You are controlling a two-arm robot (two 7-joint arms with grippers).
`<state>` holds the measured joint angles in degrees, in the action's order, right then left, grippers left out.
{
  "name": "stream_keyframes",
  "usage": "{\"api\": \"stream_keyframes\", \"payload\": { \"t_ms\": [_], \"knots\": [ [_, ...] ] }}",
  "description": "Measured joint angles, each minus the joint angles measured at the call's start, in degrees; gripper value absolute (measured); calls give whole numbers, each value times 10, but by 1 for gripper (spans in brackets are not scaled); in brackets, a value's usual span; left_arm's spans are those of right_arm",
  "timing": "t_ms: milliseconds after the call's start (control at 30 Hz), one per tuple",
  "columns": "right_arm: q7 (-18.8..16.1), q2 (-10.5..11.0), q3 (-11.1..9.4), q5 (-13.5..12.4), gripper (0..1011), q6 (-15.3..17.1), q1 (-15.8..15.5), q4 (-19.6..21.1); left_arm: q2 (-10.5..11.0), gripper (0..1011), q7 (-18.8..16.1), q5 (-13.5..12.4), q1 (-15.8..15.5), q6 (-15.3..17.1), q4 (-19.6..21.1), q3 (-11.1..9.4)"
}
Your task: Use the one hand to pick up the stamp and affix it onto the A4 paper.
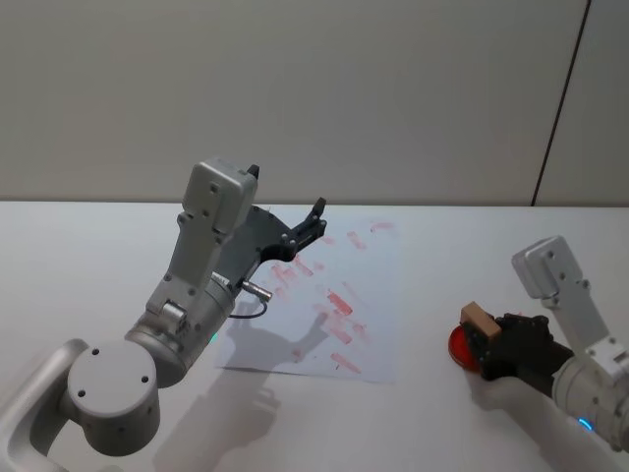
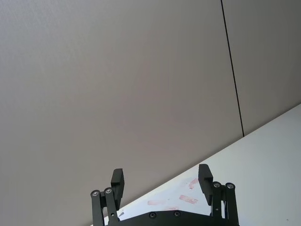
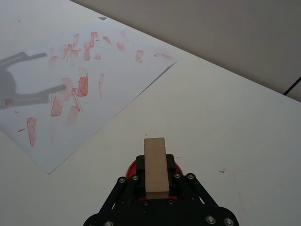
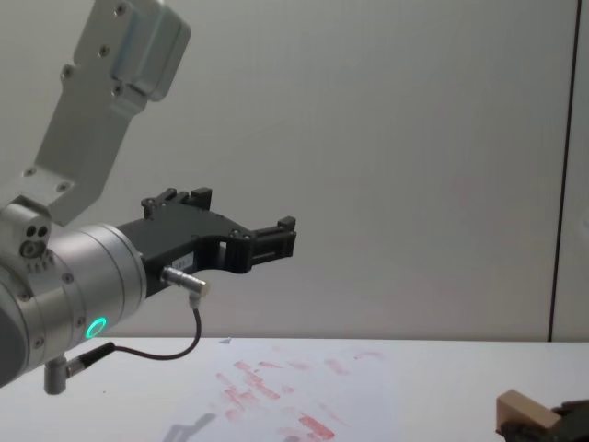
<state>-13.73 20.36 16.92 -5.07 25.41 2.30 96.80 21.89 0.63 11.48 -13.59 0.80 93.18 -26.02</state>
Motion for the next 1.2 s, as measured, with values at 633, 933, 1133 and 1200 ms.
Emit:
{"api": "stream_keyframes", "payload": {
  "t_ms": [633, 933, 1133, 1200],
  "knots": [
    [2, -7, 5, 4, 546, 4, 0, -16, 0, 1003, 0, 0, 0, 0, 0, 0],
    [3, -8, 6, 5, 830, 4, 1, -18, 0, 1003, 0, 0, 0, 0, 0, 0],
    [3, -9, 6, 5, 992, 4, 1, -19, 0, 1003, 0, 0, 0, 0, 0, 0],
    [3, -9, 6, 5, 1001, 4, 1, -19, 0, 1003, 0, 0, 0, 0, 0, 0]
  ]
}}
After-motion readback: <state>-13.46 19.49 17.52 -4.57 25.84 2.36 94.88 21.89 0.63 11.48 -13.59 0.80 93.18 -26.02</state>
